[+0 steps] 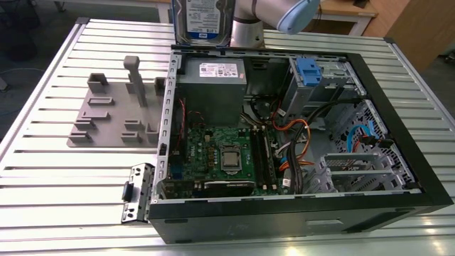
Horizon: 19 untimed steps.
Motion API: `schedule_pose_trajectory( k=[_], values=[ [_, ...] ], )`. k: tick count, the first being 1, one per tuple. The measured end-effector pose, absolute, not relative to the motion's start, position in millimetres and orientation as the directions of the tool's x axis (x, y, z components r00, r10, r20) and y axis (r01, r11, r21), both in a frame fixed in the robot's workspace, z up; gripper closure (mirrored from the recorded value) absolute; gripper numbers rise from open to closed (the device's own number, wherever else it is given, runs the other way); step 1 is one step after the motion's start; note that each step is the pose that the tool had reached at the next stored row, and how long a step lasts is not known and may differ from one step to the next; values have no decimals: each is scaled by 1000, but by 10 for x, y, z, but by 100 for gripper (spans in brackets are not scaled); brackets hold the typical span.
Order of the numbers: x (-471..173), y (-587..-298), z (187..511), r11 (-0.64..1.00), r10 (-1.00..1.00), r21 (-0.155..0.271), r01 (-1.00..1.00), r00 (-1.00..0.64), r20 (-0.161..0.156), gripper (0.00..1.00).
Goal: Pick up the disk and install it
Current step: 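Pick up the disk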
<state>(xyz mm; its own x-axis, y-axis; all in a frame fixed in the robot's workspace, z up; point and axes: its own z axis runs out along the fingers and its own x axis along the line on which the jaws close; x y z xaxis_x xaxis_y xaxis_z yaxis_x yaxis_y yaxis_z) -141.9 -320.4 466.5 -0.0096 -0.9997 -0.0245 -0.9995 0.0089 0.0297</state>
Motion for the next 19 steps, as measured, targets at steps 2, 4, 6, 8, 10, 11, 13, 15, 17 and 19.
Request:
schedule_pose_trajectory(
  k=[2,4,6,8,10,11,13,15,17,19],
  values=[
    [-1416,-3225,4665,9,-1000,30,-1000,-10,-24,64],
    [-1413,-3244,4664,9,-1000,30,-1000,-10,-24,64],
    [-1409,-3263,4664,9,-1000,30,-1000,-10,-23,64],
    [-1405,-3280,4664,9,-1000,30,-1000,-10,-23,64],
    [-1400,-3294,4663,9,-1000,30,-1000,-10,-23,64],
    [-1398,-3301,4663,9,-1000,30,-1000,-10,-22,64],
    [-1393,-3315,4662,9,-1000,30,-1000,-10,-22,64],
    [-1388,-3329,4662,9,-1000,30,-1000,-10,-21,64],
    [-1384,-3343,4661,9,-1000,30,-1000,-10,-21,64],
    [-1379,-3356,4661,9,-1000,30,-1000,-10,-20,64]
  ],
)
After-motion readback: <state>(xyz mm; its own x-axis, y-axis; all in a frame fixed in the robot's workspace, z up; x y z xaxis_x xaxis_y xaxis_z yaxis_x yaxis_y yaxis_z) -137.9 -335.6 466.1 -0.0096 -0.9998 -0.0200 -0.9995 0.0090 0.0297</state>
